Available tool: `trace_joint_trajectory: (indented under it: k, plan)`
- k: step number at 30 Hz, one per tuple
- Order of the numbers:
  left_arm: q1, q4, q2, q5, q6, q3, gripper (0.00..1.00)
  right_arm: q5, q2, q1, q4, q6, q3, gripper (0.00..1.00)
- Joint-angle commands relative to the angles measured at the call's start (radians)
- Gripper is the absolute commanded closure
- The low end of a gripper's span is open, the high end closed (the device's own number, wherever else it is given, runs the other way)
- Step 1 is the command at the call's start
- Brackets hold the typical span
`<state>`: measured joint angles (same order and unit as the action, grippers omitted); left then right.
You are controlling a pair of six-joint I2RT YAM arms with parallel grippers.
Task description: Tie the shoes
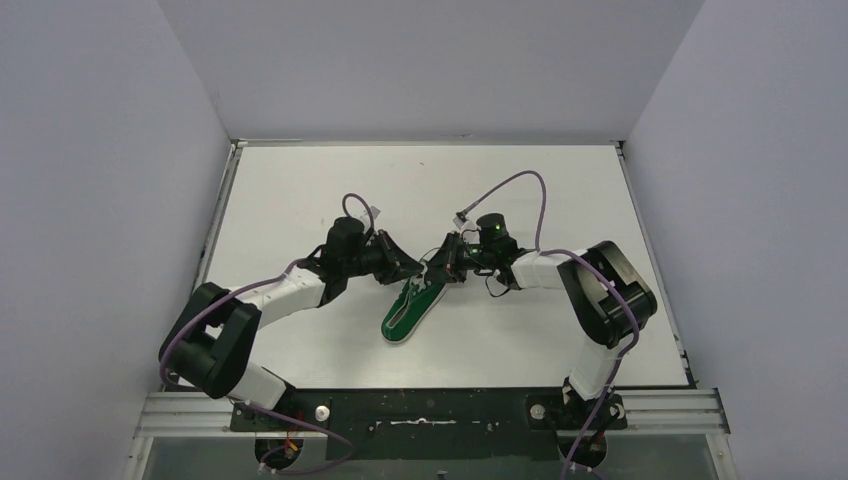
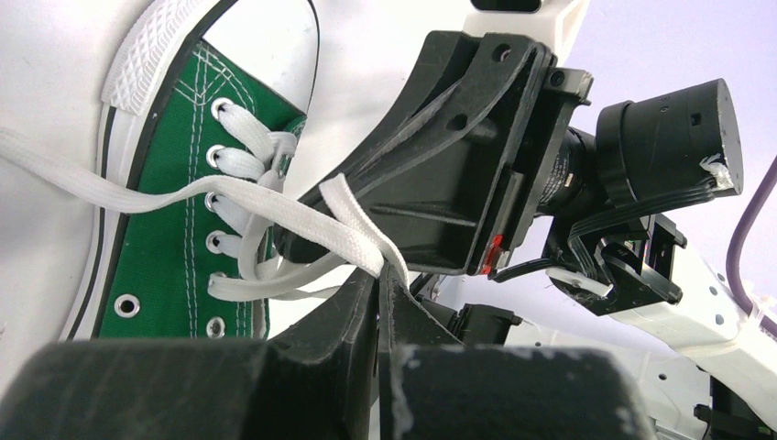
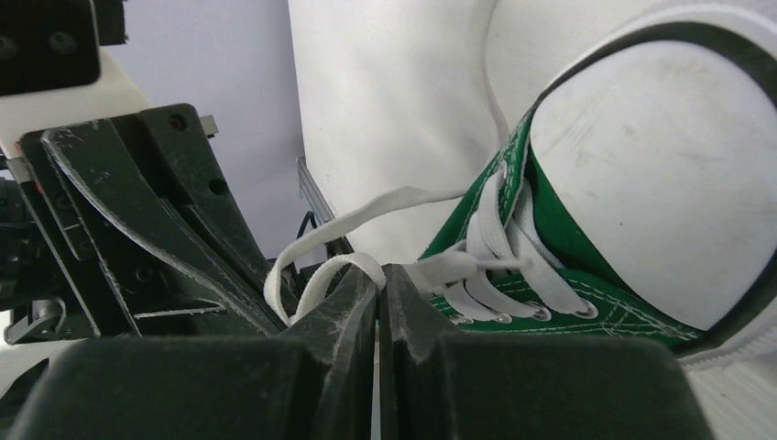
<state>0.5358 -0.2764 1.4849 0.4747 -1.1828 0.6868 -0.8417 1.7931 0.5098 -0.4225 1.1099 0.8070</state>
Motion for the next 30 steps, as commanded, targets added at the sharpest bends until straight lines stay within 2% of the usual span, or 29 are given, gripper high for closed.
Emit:
trace_joint_trajectory:
  k: [1,5,13,14,17,22,23,24,27,30]
  plan:
    - [0.004,-0.013,0.002,-0.001,0.019,0.051,1.0,-0.08,-0.025,-0.007,0.042,-0.05,0.014,1.0]
    - [0.004,-0.015,0.003,-0.004,0.021,0.054,1.0,-0.098,-0.023,-0.009,0.078,-0.094,0.011,1.0]
    - [0.004,0.016,0.025,-0.007,0.047,0.081,1.0,-0.156,0.052,-0.007,-0.013,-0.049,0.089,1.0]
    - [0.004,0.041,0.026,-0.006,0.062,0.093,0.97,-0.159,0.056,-0.007,-0.021,-0.041,0.095,1.0]
    - [-0.001,0.117,0.027,0.016,0.123,0.136,0.84,-0.169,0.069,-0.014,-0.034,-0.033,0.096,1.0]
    - [-0.011,0.368,-0.002,0.025,0.284,0.213,0.61,-0.186,0.074,-0.046,-0.064,-0.018,0.073,1.0]
    - [-0.012,0.422,-0.011,0.023,0.328,0.232,0.53,-0.192,0.074,-0.049,-0.065,-0.018,0.07,1.0]
    - [-0.017,0.478,-0.016,0.023,0.364,0.246,0.39,-0.197,0.076,-0.052,-0.065,-0.017,0.07,1.0]
    - [-0.033,0.613,-0.028,0.026,0.458,0.279,0.16,-0.211,0.084,-0.056,-0.066,-0.019,0.075,1.0]
    - [-0.039,0.689,-0.066,0.005,0.526,0.288,0.13,-0.223,0.094,-0.056,-0.069,-0.016,0.079,1.0]
